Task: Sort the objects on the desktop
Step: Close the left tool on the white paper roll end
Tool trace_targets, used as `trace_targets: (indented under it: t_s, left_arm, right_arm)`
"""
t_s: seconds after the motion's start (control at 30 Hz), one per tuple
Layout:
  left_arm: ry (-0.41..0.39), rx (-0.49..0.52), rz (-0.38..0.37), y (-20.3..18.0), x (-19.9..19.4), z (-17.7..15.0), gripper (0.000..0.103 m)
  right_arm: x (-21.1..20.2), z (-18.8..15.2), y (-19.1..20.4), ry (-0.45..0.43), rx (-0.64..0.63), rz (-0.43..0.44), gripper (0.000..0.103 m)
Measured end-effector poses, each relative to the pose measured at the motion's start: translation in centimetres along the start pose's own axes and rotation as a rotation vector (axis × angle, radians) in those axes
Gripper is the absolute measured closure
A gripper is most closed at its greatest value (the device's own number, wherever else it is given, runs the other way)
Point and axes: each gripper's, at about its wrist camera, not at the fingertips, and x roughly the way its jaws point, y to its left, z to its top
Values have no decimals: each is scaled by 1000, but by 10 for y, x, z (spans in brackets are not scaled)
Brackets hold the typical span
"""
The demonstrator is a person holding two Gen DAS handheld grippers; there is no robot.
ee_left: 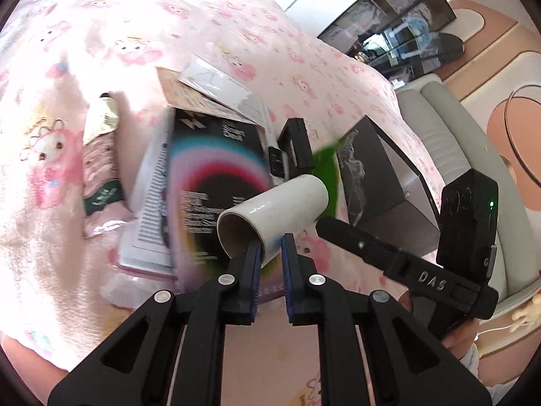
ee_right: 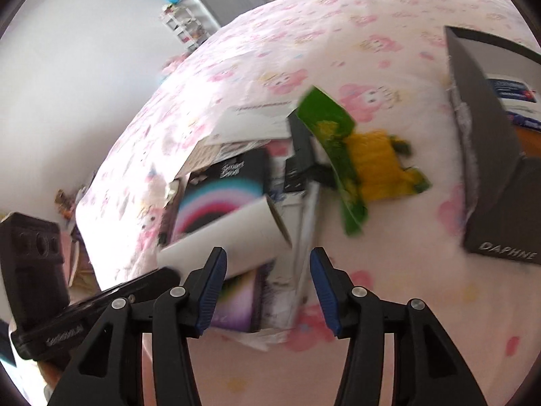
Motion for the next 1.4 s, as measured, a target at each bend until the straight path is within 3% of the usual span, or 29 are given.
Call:
trace_targets:
  t_s: [0.1, 0.27, 0.5, 0.6, 0.77, 0.97, 1.17, 1.27, 1.4]
  left_arm:
    - [-8, 10, 14, 2, -2, 2, 92]
    - [6, 18, 3, 5, 2, 4, 92]
    - [9, 15, 6, 8, 3, 3, 89]
    - [-3, 0, 6, 12, 0, 5, 87]
    - [-11, -45, 13, 26, -2, 10, 81]
    - [-51, -76, -2, 31, -5, 18, 81]
    - [-75, -35, -25, 26, 8, 39, 62]
    - [-38, -13, 8, 26, 20, 46, 66]
    - [-30, 25, -7, 12, 16, 40, 71]
  right_arm:
    - [3, 4, 6, -4, -33, -12, 56]
    - [11, 15, 15, -7, -67, 74, 56]
    - [21, 24, 23, 3, -111, 95, 54]
    - [14, 18, 25, 4, -130, 99, 54]
    - [0, 0, 21, 41, -104, 176, 54]
    - [1, 7, 18, 7, -73, 141, 54]
    - [12, 17, 27, 8, -80, 173, 53]
    - [14, 16, 29, -6, -79, 147, 53]
    - [6, 12, 23, -25, -69, 133, 53]
